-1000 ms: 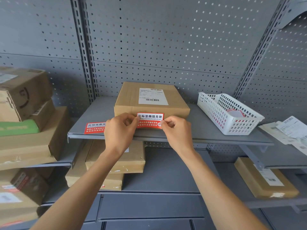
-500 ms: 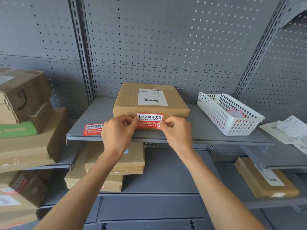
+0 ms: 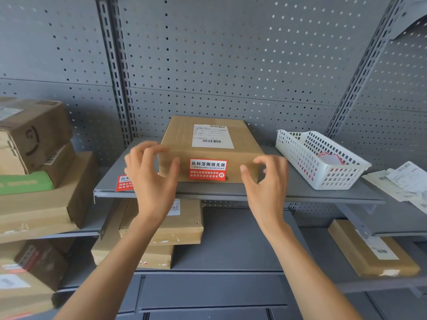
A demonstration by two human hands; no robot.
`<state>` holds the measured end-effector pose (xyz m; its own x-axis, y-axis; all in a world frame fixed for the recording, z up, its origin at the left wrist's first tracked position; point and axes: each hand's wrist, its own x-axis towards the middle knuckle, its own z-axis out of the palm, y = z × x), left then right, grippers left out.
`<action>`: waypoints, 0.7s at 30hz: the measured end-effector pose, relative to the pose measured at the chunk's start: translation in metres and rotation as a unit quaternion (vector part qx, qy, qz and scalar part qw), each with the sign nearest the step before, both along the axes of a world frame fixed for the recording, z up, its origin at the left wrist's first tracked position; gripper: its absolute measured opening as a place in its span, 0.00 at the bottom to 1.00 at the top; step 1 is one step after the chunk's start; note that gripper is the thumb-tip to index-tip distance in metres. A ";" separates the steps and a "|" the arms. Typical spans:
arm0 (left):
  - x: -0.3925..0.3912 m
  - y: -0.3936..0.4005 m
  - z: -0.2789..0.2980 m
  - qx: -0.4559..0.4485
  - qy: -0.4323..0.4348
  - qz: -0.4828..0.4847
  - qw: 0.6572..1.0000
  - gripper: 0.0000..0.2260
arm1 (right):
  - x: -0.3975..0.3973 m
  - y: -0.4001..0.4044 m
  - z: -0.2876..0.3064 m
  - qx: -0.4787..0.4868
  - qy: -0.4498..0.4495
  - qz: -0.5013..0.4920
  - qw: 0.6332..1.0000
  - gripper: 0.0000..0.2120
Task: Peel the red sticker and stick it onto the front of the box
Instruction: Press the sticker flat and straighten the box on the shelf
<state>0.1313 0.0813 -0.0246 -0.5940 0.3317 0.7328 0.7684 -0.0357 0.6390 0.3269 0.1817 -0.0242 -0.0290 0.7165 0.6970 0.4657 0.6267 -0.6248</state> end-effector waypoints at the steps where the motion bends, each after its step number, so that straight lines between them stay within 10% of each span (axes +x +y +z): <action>1: -0.001 0.002 0.003 -0.012 -0.020 -0.010 1.000 0.14 | -0.001 0.001 0.000 -0.004 0.001 -0.005 1.000 0.16; 6: -0.002 0.013 -0.001 -0.091 -0.090 -0.092 0.987 0.26 | -0.014 -0.004 0.002 -0.092 -0.048 0.033 0.994 0.35; 21: 0.017 0.016 0.014 -0.101 -0.039 -0.037 0.993 0.27 | -0.043 -0.021 0.030 -0.129 -0.059 -0.013 0.990 0.40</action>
<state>0.1481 0.0974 -0.0102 -0.6142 0.5131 0.5996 0.7166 0.0444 0.6960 0.2843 0.1604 0.0054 -0.0789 0.8715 0.4840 0.5583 0.4408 -0.7028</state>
